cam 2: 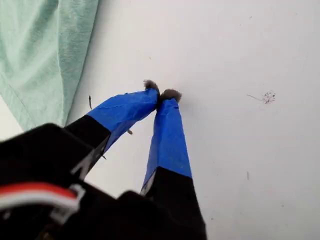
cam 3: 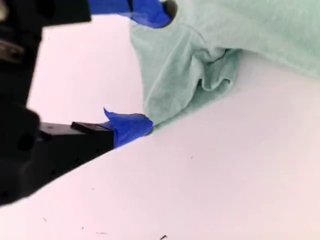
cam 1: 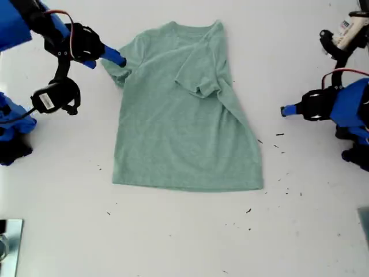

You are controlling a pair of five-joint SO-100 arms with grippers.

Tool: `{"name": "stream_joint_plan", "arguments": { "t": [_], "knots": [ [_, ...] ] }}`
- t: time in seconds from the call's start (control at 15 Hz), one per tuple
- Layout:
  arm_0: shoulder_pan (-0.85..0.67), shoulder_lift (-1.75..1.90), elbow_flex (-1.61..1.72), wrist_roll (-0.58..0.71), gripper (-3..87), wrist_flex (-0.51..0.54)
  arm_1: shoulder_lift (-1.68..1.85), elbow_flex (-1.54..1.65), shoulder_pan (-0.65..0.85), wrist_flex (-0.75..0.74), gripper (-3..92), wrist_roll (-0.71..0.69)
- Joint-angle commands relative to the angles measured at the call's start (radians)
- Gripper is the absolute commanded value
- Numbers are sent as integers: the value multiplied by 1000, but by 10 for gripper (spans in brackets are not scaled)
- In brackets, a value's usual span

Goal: Fold t shirt

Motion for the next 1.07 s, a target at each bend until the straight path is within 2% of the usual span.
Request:
{"name": "stream_joint_plan", "arguments": {
  "t": [0.0, 0.13, 0.2, 0.27, 0.33, 0.4, 0.6, 0.67, 0.8, 1.0],
  "knots": [
    [-52, -126, 0, 18, 289, -91, 14, 41, -9, -5, 25, 12],
    [-66, -247, -2, 29, 256, -170, 14, 41, -12, -5, 25, 12],
    [-71, -318, -8, 34, 194, -204, 14, 41, -12, -5, 25, 12],
    [-72, -354, -14, 38, 28, -227, 14, 41, -12, -5, 25, 12],
    [-58, -325, -5, 34, -3, -235, 14, 43, -12, -5, 25, 12],
    [-28, -222, -5, 20, -3, -210, 14, 43, -12, -5, 25, 12],
    [29, 141, -150, 18, -3, -38, 14, 43, -12, -5, 25, 15],
    [31, 186, -195, 32, -3, -17, 14, 43, -12, -5, 25, 15],
    [78, 181, -218, 44, -3, -55, 14, 43, -12, -6, 25, 17],
    [273, 21, -308, 8, -3, -229, 14, 44, -11, -6, 25, 20]
  ]
}}
